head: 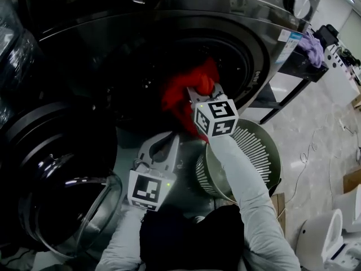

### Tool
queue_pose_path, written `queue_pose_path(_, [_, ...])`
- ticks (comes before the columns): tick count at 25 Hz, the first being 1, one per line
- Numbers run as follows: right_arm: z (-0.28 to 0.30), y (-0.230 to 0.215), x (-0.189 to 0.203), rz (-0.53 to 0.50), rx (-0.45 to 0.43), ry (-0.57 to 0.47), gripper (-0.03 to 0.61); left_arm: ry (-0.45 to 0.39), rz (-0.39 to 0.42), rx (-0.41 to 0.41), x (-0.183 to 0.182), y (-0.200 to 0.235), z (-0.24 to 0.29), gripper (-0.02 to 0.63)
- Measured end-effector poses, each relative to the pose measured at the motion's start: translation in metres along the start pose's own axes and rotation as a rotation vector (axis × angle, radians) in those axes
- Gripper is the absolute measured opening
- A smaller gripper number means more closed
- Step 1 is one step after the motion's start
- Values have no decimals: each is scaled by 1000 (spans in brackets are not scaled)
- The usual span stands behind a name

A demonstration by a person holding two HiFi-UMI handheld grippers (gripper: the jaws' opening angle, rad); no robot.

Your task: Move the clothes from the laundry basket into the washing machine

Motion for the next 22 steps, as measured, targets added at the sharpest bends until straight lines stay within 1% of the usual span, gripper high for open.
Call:
queue_pose_path(5, [48, 2, 3, -53, -19, -38, 120, 10, -18, -27, 7, 10, 0, 18])
queue_pose_path(10, [96, -9, -31, -87, -3, -153, 118, 17, -43, -57, 12, 16, -1, 18])
queue_pose_path(11, [103, -10, -33, -99, -1, -158, 120, 17, -46, -61, 11, 16, -1, 18])
queue_pose_path(12, [108, -10, -28, -115, -1, -138, 121, 18, -44, -63, 10, 16, -2, 18])
queue_pose_path(13, [112, -10, -15, -131, -5, -89, 129, 19, -38, -64, 10, 16, -3, 18])
queue_pose_path(14, [114, -9, 2, -144, -14, -19, 135, 19, -37, -66, 10, 17, -4, 18])
queue_pose_path(16, [112, -6, 37, -153, -43, 129, 177, 18, -60, -78, 8, 18, -7, 18])
queue_pose_path(17, [109, -4, 50, -144, -59, 181, 206, 17, -61, -82, 8, 19, -8, 18])
queue_pose_path(19, [100, -1, 66, -125, -78, 231, 244, 17, -32, -79, 8, 20, -8, 18])
queue_pose_path(22, [89, 0, 67, -121, -86, 230, 276, 11, -21, -74, 5, 15, -7, 18])
Point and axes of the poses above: the fingertips, and each gripper's own axes: z forward along the fingers, y to its left, x out of its underside, the point moved 2 cm from there along -z, backward along the fingers, and after that the axes turned 6 degrees about z, right-handed, at the moved point
